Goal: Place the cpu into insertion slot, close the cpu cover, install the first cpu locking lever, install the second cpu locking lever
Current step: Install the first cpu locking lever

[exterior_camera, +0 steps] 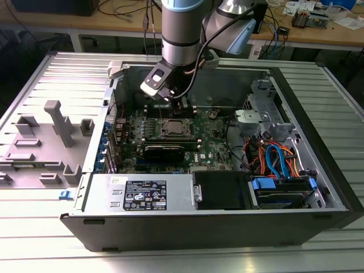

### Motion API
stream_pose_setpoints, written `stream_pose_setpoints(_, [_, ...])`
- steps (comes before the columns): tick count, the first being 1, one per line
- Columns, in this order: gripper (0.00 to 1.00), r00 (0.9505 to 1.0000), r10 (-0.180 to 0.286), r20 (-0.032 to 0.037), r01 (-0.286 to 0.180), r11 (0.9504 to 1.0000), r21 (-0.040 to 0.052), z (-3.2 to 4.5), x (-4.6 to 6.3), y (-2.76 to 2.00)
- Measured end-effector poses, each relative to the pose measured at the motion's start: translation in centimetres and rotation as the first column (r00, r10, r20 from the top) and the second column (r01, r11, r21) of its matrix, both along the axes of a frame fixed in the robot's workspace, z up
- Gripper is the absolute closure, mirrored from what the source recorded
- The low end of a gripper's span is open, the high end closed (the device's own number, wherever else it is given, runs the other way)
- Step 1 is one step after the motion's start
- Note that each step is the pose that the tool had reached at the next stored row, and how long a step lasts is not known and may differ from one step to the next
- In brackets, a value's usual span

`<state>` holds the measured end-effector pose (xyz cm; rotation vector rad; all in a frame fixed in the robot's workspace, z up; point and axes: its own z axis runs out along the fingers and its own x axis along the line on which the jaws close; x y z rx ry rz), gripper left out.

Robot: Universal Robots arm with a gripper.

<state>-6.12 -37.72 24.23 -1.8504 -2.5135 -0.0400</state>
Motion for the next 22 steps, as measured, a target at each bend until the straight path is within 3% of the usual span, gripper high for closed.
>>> stream_pose_setpoints(6, [0.89,1.0,0.002,0.0,-0.002,1.0,0.0,0.0,0.0,0.0])
stream_pose_setpoints(10, [0.89,0.9978,0.067,-0.0001,-0.067,0.9978,0.0,0.0,0.0,0.0])
stream_pose_setpoints(12, [0.89,0.9935,0.114,0.0,-0.114,0.9935,0.0,0.0,0.0,0.0])
stream_pose_setpoints(22, [0.89,0.9921,0.125,0.0,-0.125,0.9921,0.0001,0.0,0.0,0.0])
